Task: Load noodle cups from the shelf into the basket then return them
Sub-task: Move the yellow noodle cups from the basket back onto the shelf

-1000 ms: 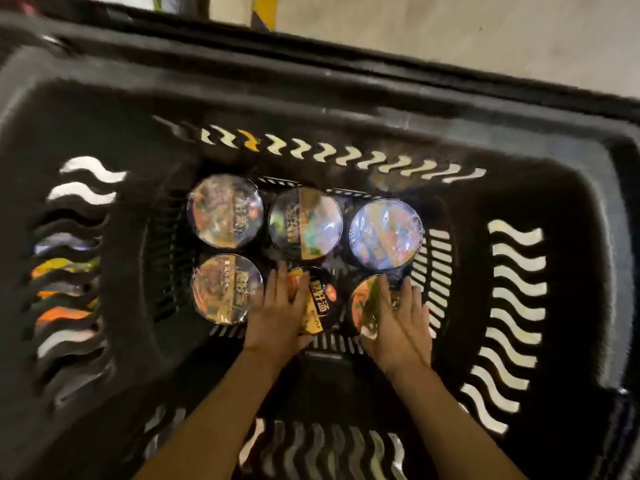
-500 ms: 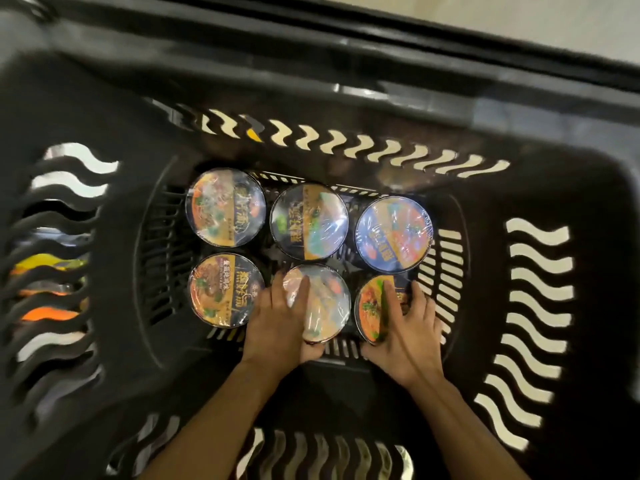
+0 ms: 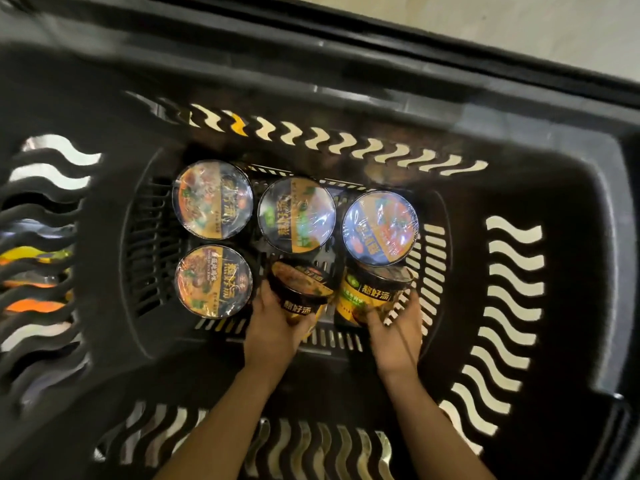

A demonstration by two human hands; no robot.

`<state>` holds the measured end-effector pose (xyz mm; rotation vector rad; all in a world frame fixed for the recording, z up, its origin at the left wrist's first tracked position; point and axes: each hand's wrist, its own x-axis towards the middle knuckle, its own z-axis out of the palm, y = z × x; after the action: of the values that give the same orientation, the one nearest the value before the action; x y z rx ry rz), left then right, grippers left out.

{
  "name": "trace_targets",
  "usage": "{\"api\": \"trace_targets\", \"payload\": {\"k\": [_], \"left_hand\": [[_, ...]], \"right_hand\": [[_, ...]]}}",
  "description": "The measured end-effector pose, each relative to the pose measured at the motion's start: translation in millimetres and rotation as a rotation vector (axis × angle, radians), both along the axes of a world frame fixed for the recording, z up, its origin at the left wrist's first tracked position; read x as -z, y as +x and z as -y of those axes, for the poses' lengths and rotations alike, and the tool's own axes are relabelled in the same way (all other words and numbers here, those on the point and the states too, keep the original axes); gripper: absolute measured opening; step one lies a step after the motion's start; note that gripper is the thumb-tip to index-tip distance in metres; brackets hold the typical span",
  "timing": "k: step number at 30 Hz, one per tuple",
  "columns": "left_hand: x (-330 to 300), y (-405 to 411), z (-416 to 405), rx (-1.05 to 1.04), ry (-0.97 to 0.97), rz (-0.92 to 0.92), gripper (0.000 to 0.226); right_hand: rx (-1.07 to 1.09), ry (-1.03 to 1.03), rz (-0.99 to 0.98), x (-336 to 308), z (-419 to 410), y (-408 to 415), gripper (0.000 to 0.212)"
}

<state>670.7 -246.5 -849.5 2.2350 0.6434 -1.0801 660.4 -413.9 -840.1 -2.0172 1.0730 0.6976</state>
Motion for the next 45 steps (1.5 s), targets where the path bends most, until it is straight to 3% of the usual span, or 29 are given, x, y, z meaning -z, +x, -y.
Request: {"api": "trace_targets", "payload": {"k": [3,8,14,20,23,24,27,30,33,35,39,41,45], "left_hand": [[12,-10,4,-0.057,0.004,-0.107,0.111],[37,-15,-3,-0.198,-0.117,-0.077,0.121],[37,-9,-6,-0.297,-0.122,-0.082,0.115],[-6,-5,1,-0.588,-0.199,-0.11,0.112],[-52,2,0,-0.75,-0.276,-0.087,0.06],[-70,6,0,-0.793,-0.305,-0.074,0.052],[-134,20,-1,-0.918,-0.389,-0.003,0.055],[-206,29,-4,-0.945,-0.46,0.076,0.056],[-285,41,-6,-1.002,-0.53,0.159,0.106],[-334,49,-9,-1.08,-0.589,0.174,0.119],[-439,60,-11,-1.025,-0.739,0.31,0.07],[-482,59,-13,-0.972,-0.789,0.334,0.047],[-557,50,-18,-0.997,-0.864,0.413,0.05]], "right_hand": [[0.055,0.07,-0.017,18,-4,-4,0.091],[0.067,0.168,-0.055,43,1,-4,0.111],[0.091,0.147,-0.022,43,2,0,0.099],[0.083,0.15,-0.097,-3,-3,1,0.103],[0.142,0.199,-0.093,-48,-4,5,0.104],[0.151,0.215,-0.096,-68,-4,7,0.104],[0.199,0.28,-0.047,-136,-4,21,0.103],[0.261,0.38,0.062,-213,-3,39,0.087],[0.316,0.403,0.127,-291,-4,51,0.1],[0.333,0.441,0.164,-340,-4,53,0.101],[0.388,0.609,0.281,-434,-1,61,0.05],[0.37,0.66,0.336,-477,-2,63,0.059],[0.393,0.741,0.409,-546,-4,57,0.054]]}}
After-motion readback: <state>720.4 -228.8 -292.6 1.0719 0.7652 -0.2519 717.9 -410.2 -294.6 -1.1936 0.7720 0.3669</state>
